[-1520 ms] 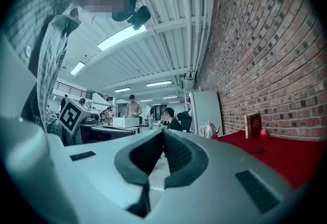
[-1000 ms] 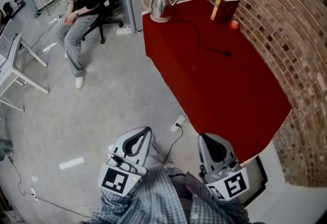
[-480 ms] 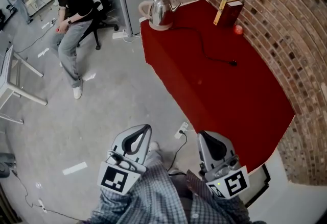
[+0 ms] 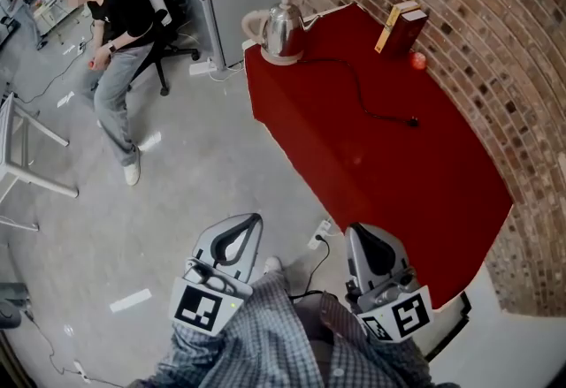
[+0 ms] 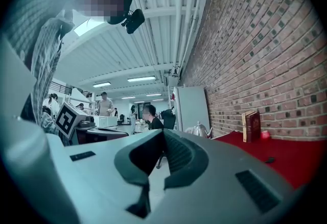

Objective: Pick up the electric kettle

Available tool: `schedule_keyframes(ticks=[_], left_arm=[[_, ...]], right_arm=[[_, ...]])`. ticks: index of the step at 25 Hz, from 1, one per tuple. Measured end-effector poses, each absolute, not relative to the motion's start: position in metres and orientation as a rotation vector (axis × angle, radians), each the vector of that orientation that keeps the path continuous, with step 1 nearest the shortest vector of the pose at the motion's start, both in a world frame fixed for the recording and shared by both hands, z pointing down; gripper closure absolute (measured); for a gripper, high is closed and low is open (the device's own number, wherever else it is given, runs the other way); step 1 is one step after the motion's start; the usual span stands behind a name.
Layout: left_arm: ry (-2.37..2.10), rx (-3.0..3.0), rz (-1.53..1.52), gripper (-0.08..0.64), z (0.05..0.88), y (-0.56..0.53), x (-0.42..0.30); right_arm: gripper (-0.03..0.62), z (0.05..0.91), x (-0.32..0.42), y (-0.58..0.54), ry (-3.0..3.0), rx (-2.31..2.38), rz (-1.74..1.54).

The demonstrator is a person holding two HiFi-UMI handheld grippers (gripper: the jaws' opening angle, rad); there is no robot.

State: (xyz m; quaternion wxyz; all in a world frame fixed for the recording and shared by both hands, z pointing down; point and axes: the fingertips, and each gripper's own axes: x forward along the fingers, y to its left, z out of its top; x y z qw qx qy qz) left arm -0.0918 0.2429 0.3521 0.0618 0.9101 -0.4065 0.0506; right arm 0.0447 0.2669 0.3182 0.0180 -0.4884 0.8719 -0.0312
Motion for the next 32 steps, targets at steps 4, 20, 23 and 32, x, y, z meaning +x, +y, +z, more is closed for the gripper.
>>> schedule_keyframes(ticks=[4,20,23,32], left_arm=[[-1.217,2.764,0.143,0.552,0.352,0.232,-0.102],[-1.220,2.775,0.109,0.552,0.350,0.211,-0.120],[-1.220,2.767,0.112,0.552,0.353,0.204,-0.118],[-1.246,2.761,0.124,0.552,0.351,0.170,-0.106]], right_arm=[[0.584,0.317,0.033,0.257,2.708,-1.529,-0.089],[0.584,0.316,0.018,0.238,2.704,-1.547,-0.068],[0.584,0.318,0.021,0.230,2.706,-1.549,-0.067],[0.584,0.318,0.030,0.192,2.723,-1.513,-0.060]])
